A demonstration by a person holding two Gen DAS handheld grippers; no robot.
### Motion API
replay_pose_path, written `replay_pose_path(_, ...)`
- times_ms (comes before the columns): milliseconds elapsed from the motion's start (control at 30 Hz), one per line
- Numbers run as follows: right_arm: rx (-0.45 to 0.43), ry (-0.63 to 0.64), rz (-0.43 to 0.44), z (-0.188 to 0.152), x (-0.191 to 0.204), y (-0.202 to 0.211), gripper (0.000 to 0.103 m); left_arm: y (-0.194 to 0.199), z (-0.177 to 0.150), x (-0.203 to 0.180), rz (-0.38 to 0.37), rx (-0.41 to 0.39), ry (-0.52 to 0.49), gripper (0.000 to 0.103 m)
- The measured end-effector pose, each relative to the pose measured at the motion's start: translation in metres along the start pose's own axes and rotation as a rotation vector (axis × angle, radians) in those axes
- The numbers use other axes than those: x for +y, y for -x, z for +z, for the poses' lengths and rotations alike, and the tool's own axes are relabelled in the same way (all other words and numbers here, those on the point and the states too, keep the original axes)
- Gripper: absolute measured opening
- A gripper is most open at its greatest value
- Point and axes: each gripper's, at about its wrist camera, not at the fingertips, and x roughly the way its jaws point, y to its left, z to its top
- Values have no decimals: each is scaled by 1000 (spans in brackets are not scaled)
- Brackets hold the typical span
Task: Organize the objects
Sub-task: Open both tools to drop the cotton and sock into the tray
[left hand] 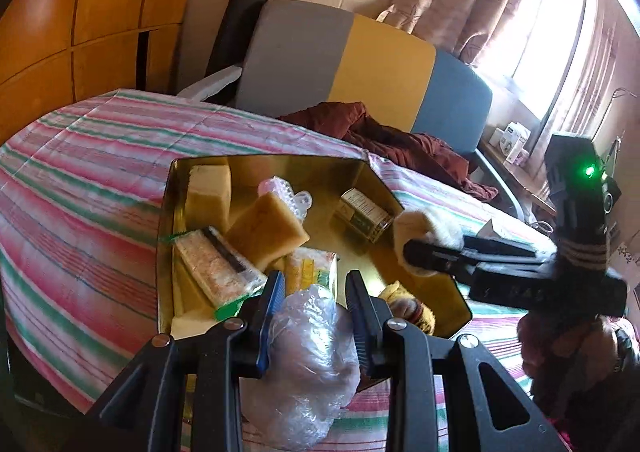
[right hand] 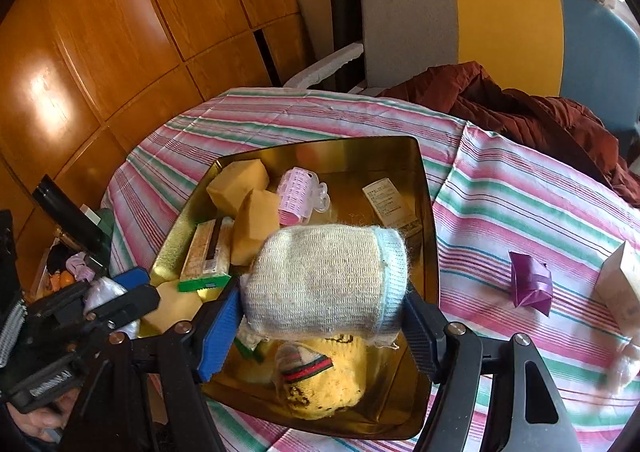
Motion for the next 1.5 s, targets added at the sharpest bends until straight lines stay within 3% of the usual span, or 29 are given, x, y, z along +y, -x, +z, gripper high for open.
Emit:
replay_pose_path(267,19,-7,1,-7,-6,-10,74,-10,24,-3,-62,0,21,31)
replay_pose_path(433,28,14,3,-8,-5,-16,74,-23,59,-9,-67,-31,12,33)
replay_pose_path(600,39,24,22,-11,-3,-25,75,-60,99,-25,-81,-15,-20,48)
replay_pose_path(667,34,25,35,-12,-1,-27,80,-77,109,-25,-92,22,0,52)
replay_pose_path(733,29,23,49,-13,-1,-27,95,-86,114,-19,-80,47,43,52)
replay_pose_path(900,24,10,64,-19,-4,-24,95,-73,100,-6,-26,33,65,52)
replay_pose_path(1133,16,-20,70,-25,-3,-15,97,-43,57,16,23,34,105,52)
replay_pose_path(1267,4,-34,62,-30,0,-5,102,-29,34,18,54,40,75,52)
replay_pose_path(1500,-33,-27,-2,-39,8,17,103,-11,6,10,100,44,29,52)
